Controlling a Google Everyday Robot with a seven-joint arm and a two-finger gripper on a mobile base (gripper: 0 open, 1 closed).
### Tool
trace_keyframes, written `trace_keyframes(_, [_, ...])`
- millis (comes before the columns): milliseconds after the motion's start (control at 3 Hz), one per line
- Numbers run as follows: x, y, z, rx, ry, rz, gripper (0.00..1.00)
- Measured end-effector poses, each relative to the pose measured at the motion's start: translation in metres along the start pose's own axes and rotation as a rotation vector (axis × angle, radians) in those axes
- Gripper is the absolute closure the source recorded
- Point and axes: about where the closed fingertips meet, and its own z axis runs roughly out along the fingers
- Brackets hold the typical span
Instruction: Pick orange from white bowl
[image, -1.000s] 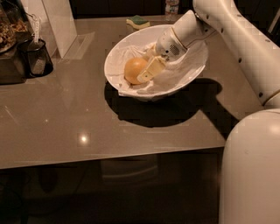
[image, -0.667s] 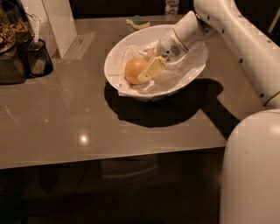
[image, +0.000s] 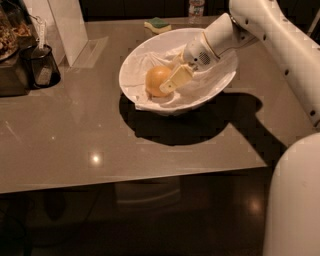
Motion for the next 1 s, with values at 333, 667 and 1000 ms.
trace_keyframes(333, [-0.016,0.010,-0.032,0.066,-0.101,-0.043,1.00])
trace_keyframes(667, [-0.030,0.026,-0.073,0.152,-0.220,-0.097,1.00])
trace_keyframes(1000, [-0.036,0.039,-0.105,0.219,-0.293,-0.136,1.00])
